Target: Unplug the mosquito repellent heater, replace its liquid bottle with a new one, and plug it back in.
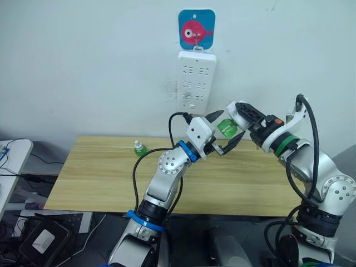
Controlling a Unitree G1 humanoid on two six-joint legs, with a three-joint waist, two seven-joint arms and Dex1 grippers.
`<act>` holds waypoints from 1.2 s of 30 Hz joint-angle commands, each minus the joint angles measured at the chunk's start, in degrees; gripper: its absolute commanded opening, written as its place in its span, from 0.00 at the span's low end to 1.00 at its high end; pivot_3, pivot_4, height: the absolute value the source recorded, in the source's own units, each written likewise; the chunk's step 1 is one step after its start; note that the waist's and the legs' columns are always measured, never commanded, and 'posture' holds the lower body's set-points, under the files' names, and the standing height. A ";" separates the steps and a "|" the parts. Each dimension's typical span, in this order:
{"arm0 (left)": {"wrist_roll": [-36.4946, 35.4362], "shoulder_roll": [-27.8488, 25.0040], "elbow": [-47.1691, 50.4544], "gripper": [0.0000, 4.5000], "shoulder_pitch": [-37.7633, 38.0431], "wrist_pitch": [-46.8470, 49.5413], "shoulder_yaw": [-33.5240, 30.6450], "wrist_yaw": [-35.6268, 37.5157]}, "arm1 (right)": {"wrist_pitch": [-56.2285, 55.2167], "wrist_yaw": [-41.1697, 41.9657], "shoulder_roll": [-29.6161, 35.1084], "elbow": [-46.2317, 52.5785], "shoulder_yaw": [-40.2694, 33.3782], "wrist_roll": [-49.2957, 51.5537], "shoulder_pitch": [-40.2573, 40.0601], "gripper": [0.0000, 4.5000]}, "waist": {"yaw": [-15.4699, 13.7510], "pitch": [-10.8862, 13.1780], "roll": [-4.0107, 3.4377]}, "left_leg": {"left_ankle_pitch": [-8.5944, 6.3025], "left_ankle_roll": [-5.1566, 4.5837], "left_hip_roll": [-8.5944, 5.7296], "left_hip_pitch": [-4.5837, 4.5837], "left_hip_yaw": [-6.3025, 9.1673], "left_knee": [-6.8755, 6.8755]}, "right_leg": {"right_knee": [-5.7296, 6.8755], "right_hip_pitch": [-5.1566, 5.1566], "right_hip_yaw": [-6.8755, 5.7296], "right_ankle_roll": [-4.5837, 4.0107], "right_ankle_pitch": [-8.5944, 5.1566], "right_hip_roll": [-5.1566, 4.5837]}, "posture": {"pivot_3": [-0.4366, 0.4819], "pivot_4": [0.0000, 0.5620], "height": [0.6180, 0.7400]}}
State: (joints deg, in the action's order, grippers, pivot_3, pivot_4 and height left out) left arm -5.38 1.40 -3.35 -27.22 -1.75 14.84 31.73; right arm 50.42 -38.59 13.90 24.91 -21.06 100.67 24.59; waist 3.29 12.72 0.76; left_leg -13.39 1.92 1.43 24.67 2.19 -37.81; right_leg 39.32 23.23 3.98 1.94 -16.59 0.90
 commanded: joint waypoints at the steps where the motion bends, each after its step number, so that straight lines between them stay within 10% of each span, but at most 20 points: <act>1: -0.93 -0.18 2.80 1.00 0.13 -0.83 0.12 0.24 | -4.44 0.23 2.28 2.89 1.55 3.18 -0.63 0.66 | 0.00 0.01 0.01 | 0.00 0.00 0.00 0.01 0.01 0.00 | -0.02 0.00 -0.01 0.00 0.00 0.00 | 0.43 0.45 1.00; 7: -2.11 -1.91 4.15 0.67 1.34 0.36 0.02 1.79 | -8.98 0.70 5.77 2.58 3.61 4.83 -1.46 0.66 | -0.02 0.07 -0.01 | 0.00 0.00 0.02 0.08 -0.02 0.02 | -0.25 0.00 0.02 0.03 0.01 0.01 | 0.43 0.45 1.00; 36: -3.55 -1.45 4.84 0.63 1.37 1.52 0.99 2.02 | -15.69 2.87 11.92 3.02 8.87 8.36 -2.84 0.66 | -0.08 1.02 0.07 | 0.00 0.00 0.04 0.11 -0.03 0.03 | -0.31 0.01 0.05 0.04 0.01 0.00 | 0.43 0.44 1.00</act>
State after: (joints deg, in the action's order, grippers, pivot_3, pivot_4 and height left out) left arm -7.93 -0.74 -0.62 -25.15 0.58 15.44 33.31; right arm 35.67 -36.74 25.17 25.09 -11.83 107.31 21.44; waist 3.21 13.74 0.83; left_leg -13.39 1.92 1.47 24.78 2.16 -37.78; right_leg 39.00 23.24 4.03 1.99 -16.59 0.90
